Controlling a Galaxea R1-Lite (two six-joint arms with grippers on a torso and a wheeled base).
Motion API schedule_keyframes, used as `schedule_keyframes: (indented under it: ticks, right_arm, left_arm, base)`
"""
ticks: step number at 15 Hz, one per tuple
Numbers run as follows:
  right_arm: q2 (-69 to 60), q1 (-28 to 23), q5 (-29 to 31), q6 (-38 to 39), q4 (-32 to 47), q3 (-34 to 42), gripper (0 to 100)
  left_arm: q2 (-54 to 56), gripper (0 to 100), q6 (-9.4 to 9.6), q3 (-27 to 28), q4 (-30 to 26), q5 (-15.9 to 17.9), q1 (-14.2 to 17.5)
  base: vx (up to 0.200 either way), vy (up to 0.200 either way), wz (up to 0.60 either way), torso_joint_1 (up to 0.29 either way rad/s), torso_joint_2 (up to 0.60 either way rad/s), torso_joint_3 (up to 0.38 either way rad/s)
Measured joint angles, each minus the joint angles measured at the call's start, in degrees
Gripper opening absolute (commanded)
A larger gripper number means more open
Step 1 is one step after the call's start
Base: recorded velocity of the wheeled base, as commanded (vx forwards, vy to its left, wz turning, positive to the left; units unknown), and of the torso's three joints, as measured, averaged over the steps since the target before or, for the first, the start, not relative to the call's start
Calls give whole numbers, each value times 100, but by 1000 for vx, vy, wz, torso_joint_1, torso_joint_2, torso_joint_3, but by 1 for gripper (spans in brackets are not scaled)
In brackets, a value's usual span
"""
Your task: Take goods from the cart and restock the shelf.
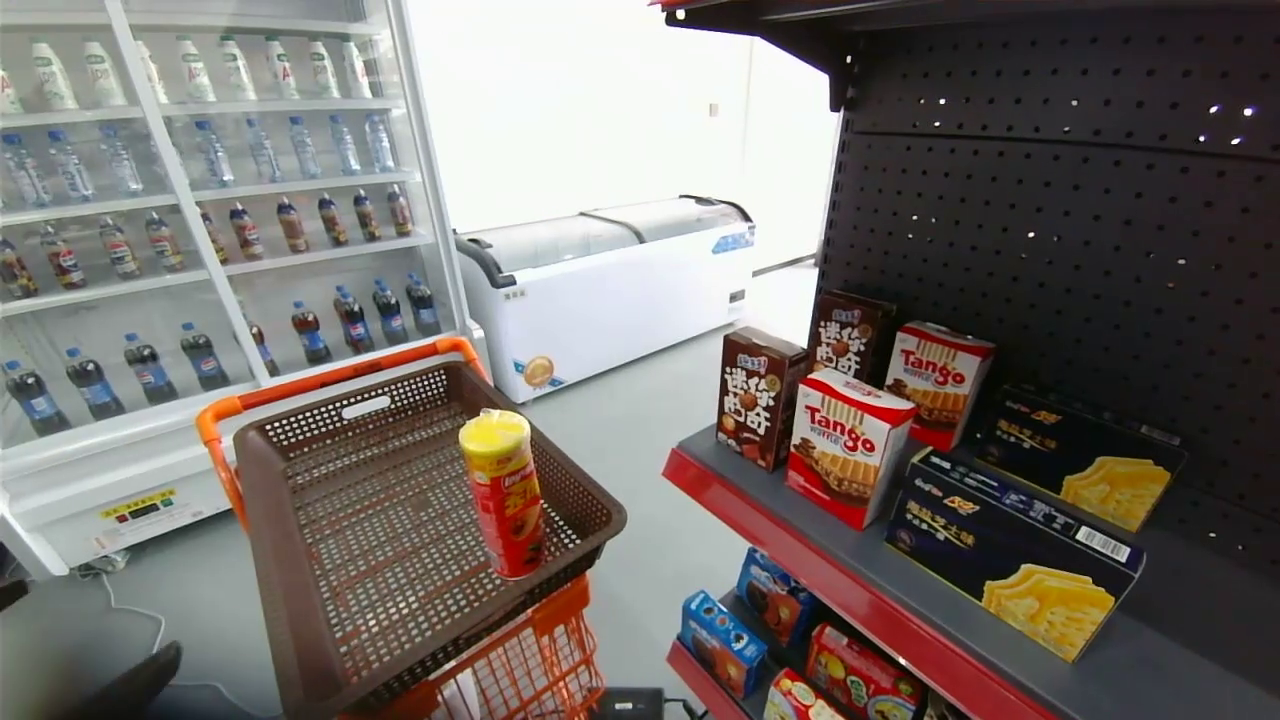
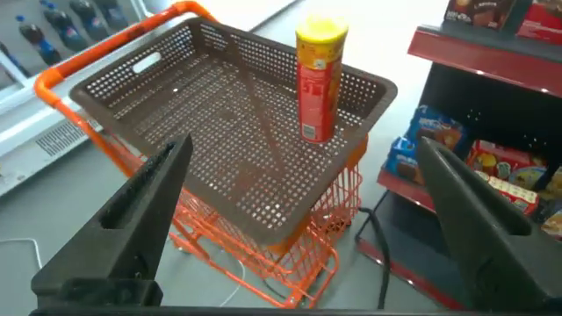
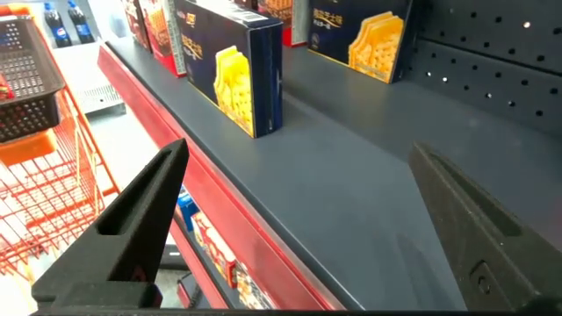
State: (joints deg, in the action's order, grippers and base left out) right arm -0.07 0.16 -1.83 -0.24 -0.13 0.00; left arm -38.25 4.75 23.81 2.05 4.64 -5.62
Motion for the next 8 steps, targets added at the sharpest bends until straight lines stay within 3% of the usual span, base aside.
schedule_keyframes:
  ticks: [5,8]
  right_arm:
    - [0,0,0,2,-2,0,100]
    - [0,0,0,0,-2,0,100]
  left_arm:
    - [-2042,100,72,273,464,-9,-212]
    - [-3263,100,94,352,1557,-11,-267]
  base:
    - [0,0,0,0,0,0]
    - [0,0,0,0,0,0]
